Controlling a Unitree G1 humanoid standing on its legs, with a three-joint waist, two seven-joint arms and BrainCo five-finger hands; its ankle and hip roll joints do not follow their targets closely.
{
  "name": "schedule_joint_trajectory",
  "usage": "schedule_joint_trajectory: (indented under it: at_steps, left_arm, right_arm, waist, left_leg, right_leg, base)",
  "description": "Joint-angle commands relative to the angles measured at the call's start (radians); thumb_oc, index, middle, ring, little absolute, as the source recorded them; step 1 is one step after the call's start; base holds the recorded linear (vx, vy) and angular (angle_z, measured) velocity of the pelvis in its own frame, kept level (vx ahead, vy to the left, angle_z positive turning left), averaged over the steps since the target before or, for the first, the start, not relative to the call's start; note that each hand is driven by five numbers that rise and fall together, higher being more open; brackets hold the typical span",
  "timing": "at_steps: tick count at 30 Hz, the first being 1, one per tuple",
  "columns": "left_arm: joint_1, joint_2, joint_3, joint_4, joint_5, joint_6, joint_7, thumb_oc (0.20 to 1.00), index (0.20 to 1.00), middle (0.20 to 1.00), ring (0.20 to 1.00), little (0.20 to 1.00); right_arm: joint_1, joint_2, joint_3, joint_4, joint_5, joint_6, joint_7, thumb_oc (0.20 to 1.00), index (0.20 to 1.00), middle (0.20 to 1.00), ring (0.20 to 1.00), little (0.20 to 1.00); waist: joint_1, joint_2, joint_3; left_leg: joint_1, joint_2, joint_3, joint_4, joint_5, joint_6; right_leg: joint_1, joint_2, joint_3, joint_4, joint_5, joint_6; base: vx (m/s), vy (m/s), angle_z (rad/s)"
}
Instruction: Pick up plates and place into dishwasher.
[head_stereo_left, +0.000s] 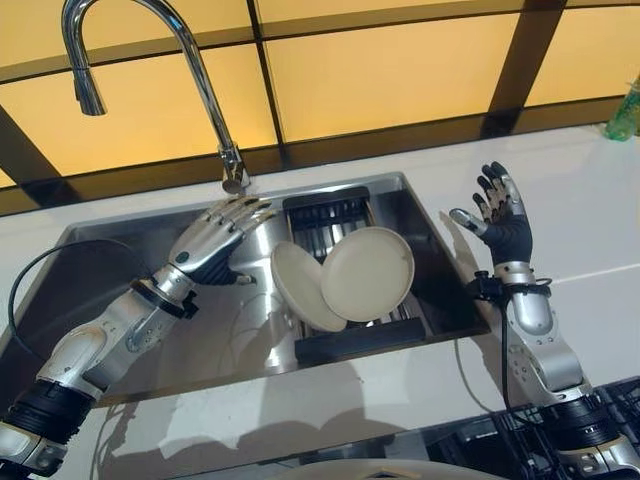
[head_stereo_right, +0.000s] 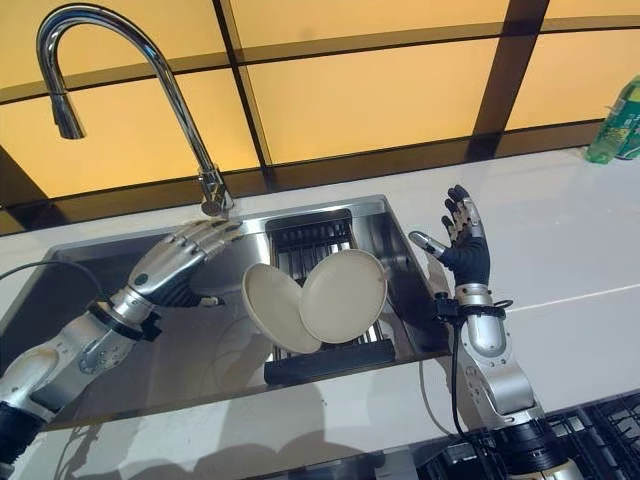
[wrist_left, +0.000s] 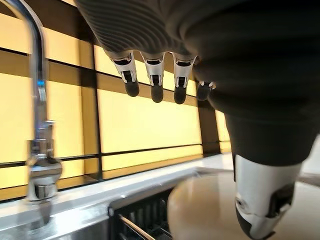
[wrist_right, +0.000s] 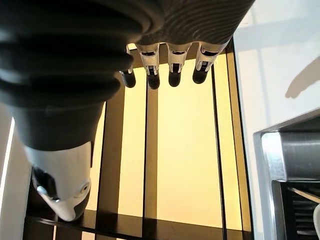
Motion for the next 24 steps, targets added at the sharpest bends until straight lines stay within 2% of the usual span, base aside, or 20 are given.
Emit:
schedule_joint_trajectory:
  at_steps: [1,12,19,24]
  left_arm:
    - [-0.129,0.046,-0.044,0.043,0.023,-0.014,0.061,1.000,1.000,1.000,1.000,1.000]
    - [-0.130,0.068,-0.140,0.016,0.092,-0.024,0.037,1.000,1.000,1.000,1.000,1.000]
    - [-0.126,0.066,-0.150,0.017,0.099,0.003,0.036,1.000,1.000,1.000,1.000,1.000]
    - [-0.124,0.061,-0.163,0.030,0.115,0.031,-0.017,1.000,1.000,1.000,1.000,1.000]
  right_arm:
    - [-0.022,-0.051,-0.002,-0.024,0.020,-0.058,-0.007,1.000,1.000,1.000,1.000,1.000]
    - [0.000,-0.072,-0.006,-0.028,0.027,-0.062,-0.005,1.000,1.000,1.000,1.000,1.000]
    - [0.011,-0.079,-0.006,-0.036,0.034,-0.052,-0.020,1.000,1.000,1.000,1.000,1.000]
    - [0.014,-0.080,-0.007,-0.038,0.025,-0.044,-0.024,1.000,1.000,1.000,1.000,1.000]
  waist:
    - [-0.022,-0.030,-0.031]
    - [-0.039,-0.035,-0.022]
    - [-0.043,-0.040,-0.015]
    - [-0.049,-0.040,0.000]
  left_leg:
    - [-0.025,0.022,0.029,0.002,-0.053,-0.016]
    - [-0.012,0.015,0.042,0.002,-0.061,-0.005]
    - [-0.009,0.015,0.044,0.005,-0.062,0.000]
    - [-0.009,0.017,0.045,0.009,-0.061,0.002]
  right_leg:
    - [-0.050,-0.075,-0.001,0.010,0.003,0.103]
    - [-0.050,-0.076,0.022,0.012,0.006,0.117]
    - [-0.053,-0.076,0.028,0.017,0.008,0.121]
    - [-0.058,-0.074,0.035,0.022,0.009,0.123]
  base:
    - [0.03,0.017,-0.08]
    - [0.05,0.014,-0.07]
    - [0.05,-0.009,-0.01]
    - [0.02,-0.006,-0.01]
